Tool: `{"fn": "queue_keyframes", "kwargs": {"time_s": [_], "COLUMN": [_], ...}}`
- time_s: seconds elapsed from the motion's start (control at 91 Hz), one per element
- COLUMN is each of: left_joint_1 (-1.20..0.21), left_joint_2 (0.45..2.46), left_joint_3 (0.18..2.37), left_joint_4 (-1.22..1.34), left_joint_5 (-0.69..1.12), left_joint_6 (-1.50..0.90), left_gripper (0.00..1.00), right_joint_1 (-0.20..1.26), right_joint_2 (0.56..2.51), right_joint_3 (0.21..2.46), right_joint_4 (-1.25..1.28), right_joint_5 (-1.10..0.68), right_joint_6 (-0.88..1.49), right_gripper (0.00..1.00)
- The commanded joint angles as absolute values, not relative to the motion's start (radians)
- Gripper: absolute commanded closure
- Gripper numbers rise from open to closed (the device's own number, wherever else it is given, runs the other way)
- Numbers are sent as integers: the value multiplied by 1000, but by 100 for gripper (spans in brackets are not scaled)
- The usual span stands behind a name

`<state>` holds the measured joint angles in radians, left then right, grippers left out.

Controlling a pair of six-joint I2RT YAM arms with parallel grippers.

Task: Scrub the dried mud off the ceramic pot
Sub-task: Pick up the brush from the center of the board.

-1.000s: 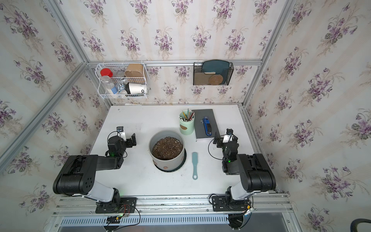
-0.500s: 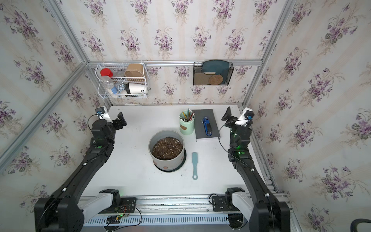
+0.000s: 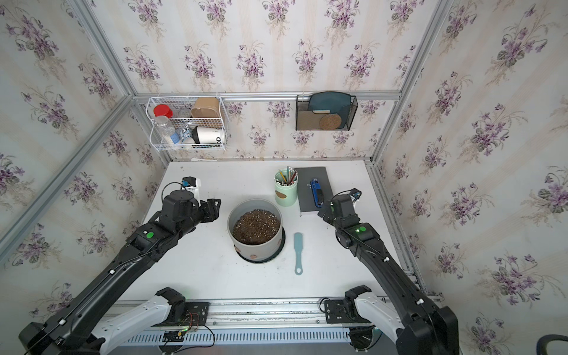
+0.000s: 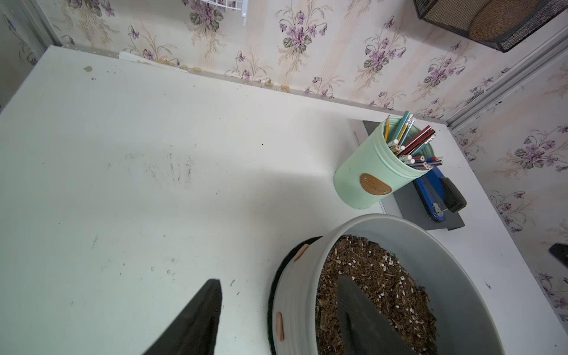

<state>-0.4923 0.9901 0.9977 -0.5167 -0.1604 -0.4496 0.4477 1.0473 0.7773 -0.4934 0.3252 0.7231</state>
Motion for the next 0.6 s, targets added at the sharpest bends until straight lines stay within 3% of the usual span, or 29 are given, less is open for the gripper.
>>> {"fn": "queue_keyframes", "kwargs": {"time_s": [0.0,0.11,0.363,0.594], "left_joint_1": [-498,-498,-497,-498], "left_joint_2": [1025,1040,1042,1012], "left_joint_3": [1068,1119,1068,1002], "left_joint_4": [-553,-520,-424,-389], "left_joint_5": [-125,-72,31,67], "left_joint_6": [-466,-468,-512,-545], "left_gripper": [44,51,68,63], "right_joint_1": [616,761,917,965], "right_joint_2": [1099,1110,1179,1331], "right_joint_3": [770,738,654,653], "right_joint_4": [-702,-722,-577,-471], "right_joint_5": [372,370,228,199], "right_joint_6": [864,950,966,973], "right_gripper": [10,21,48,49]}}
